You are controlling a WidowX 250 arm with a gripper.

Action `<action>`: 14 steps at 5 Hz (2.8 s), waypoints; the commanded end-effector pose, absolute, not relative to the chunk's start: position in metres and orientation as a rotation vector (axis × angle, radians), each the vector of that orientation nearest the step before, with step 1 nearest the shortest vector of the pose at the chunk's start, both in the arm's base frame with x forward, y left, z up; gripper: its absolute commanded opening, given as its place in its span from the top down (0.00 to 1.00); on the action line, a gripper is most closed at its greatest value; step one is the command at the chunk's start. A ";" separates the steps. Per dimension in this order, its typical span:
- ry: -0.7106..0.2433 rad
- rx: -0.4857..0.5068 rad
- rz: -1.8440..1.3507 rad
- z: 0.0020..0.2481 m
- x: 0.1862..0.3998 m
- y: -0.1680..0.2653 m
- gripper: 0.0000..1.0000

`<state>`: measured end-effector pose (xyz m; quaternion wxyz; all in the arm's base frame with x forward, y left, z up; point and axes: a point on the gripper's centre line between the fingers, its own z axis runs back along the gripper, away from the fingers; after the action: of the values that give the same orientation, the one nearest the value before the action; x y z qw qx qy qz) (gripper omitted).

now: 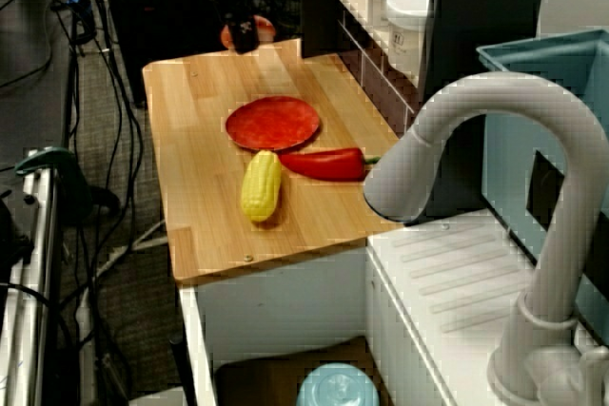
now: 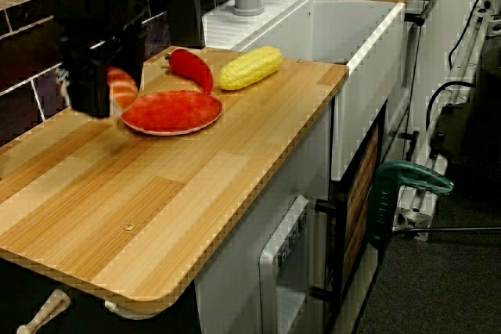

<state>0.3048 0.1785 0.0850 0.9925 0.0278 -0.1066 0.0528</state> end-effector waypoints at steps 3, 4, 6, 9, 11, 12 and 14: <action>-0.170 0.140 0.126 0.072 0.267 0.237 1.00; -0.164 0.149 0.110 0.068 0.267 0.237 1.00; -0.139 0.147 0.085 0.055 0.267 0.231 1.00; -0.125 0.136 0.083 0.055 0.276 0.222 0.00; -0.146 0.089 0.059 0.081 0.279 0.216 0.00; -0.176 0.059 0.008 0.102 0.280 0.199 0.00; -0.229 0.043 -0.132 0.113 0.289 0.141 0.00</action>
<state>0.2998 0.1380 0.0933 0.9942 0.0029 -0.0893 -0.0606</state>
